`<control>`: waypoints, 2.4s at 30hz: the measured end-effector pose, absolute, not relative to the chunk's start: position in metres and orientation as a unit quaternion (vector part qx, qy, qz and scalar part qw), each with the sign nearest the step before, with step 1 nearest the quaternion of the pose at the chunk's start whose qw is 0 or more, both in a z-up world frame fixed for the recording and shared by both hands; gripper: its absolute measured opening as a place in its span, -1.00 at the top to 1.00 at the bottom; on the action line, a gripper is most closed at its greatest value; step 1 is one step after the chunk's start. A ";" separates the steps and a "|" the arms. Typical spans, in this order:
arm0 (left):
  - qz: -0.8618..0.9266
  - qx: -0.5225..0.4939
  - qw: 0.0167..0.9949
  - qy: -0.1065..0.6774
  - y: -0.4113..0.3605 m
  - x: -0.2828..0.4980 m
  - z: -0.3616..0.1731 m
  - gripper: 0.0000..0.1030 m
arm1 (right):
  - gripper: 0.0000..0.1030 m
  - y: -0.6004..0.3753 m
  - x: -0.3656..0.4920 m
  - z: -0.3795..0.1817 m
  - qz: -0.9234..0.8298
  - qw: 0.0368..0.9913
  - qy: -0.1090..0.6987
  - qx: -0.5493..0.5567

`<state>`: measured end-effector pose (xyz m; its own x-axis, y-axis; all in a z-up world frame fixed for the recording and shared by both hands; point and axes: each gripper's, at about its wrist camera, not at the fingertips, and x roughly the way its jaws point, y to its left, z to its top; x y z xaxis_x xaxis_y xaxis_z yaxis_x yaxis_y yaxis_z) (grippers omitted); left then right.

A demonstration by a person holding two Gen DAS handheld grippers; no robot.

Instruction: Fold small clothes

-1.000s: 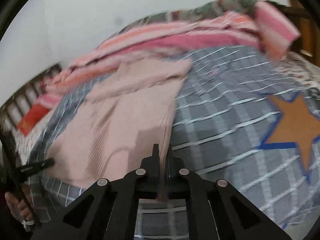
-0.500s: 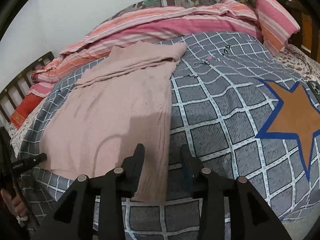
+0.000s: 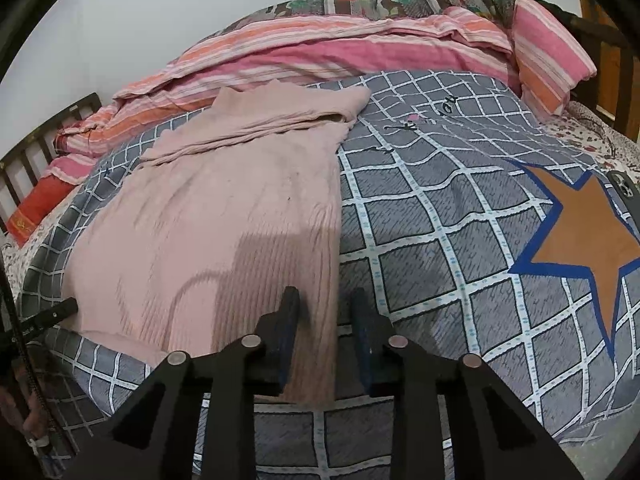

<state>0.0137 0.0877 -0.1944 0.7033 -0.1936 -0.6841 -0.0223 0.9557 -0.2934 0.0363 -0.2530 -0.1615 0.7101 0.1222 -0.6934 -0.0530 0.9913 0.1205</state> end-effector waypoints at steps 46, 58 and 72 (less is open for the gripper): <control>-0.131 -0.339 0.868 0.339 0.120 0.003 -0.169 0.88 | 0.91 -0.268 0.016 -0.145 0.131 0.911 0.349 0.174; -0.124 -0.348 0.877 0.307 0.127 0.026 -0.116 0.88 | 0.91 -0.270 0.029 -0.104 0.138 0.916 0.312 0.212; -0.101 -0.328 0.895 0.286 0.133 0.062 -0.077 0.88 | 0.91 -0.282 0.069 -0.063 0.163 0.912 0.268 0.263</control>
<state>0.0619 0.1330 -0.0770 0.8158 -0.3689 -0.4454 -0.0059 0.7648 -0.6443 0.0694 -0.2816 -0.0629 0.8031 0.4382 -0.4038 -0.1560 0.8087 0.5672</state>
